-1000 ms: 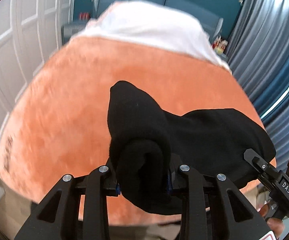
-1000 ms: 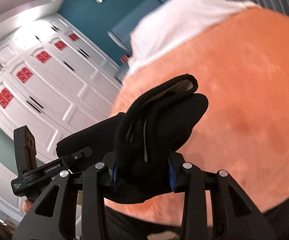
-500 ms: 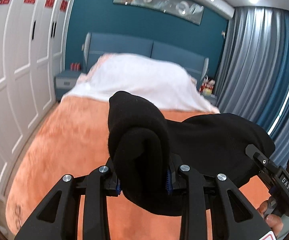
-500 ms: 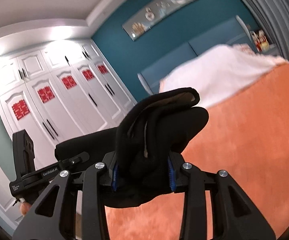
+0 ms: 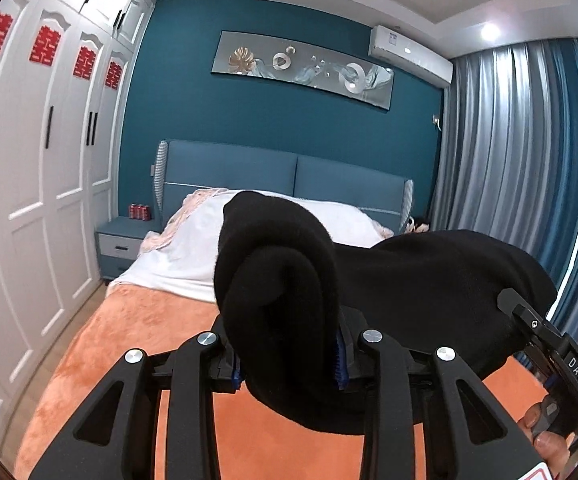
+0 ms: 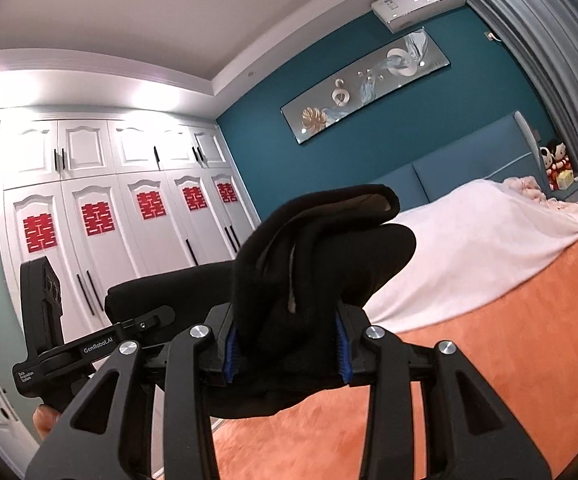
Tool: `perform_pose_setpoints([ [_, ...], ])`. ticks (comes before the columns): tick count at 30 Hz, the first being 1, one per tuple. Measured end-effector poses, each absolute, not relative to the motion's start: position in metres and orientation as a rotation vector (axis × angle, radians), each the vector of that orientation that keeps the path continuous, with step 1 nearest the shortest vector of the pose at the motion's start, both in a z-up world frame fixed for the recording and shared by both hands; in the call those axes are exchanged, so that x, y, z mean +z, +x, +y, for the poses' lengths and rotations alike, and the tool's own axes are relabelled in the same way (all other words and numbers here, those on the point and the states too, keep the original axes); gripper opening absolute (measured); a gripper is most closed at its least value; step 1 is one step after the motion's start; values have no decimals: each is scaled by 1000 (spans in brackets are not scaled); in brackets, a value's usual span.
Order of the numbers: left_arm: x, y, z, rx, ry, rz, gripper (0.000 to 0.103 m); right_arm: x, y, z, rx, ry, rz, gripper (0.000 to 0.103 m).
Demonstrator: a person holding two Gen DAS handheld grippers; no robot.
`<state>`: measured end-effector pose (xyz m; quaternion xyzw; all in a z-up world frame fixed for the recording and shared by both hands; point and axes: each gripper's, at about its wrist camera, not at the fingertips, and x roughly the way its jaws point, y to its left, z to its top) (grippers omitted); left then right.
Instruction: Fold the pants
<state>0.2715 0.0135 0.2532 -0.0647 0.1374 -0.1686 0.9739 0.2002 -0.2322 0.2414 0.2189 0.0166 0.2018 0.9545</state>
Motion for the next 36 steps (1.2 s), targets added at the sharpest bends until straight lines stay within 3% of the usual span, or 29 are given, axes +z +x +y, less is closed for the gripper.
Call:
perform_pose_setpoints([
  [10, 137, 390, -17, -321, -105, 293, 31, 145, 326, -261, 376, 489, 107, 35],
  [20, -107, 473, -23, -293, -113, 712, 32, -74, 396, -267, 267, 554, 492, 36],
  [22, -163, 477, -16, -279, -149, 853, 39, -136, 403, -266, 238, 589, 648, 37],
  [23, -198, 470, -7, -244, -177, 914, 45, -163, 401, -265, 222, 601, 718, 46],
  [24, -212, 461, 1, -241, -210, 913, 57, -182, 399, -265, 211, 611, 770, 53],
  [25, -216, 453, 12, -251, -250, 889, 62, -202, 388, -272, 248, 677, 782, 53],
  [27, -207, 432, 38, -248, -336, 868, 65, -194, 372, -282, 254, 725, 762, 60],
  [28, -201, 427, 44, -239, -336, 871, 64, -184, 363, -289, 196, 715, 791, 69],
  [29, -186, 419, 53, -215, -307, 855, 64, -176, 357, -294, 162, 712, 788, 68],
  [31, -151, 409, 62, -142, -206, 786, 58, -136, 338, -303, 91, 655, 696, 51],
  [33, -103, 412, 56, -129, -119, 693, 59, -97, 339, -298, 123, 595, 632, 36],
  [35, -70, 431, 40, -121, -94, 667, 64, -57, 358, -274, 173, 511, 590, 30],
  [36, -60, 444, 30, -119, -102, 665, 75, -47, 371, -264, 197, 485, 583, 30],
])
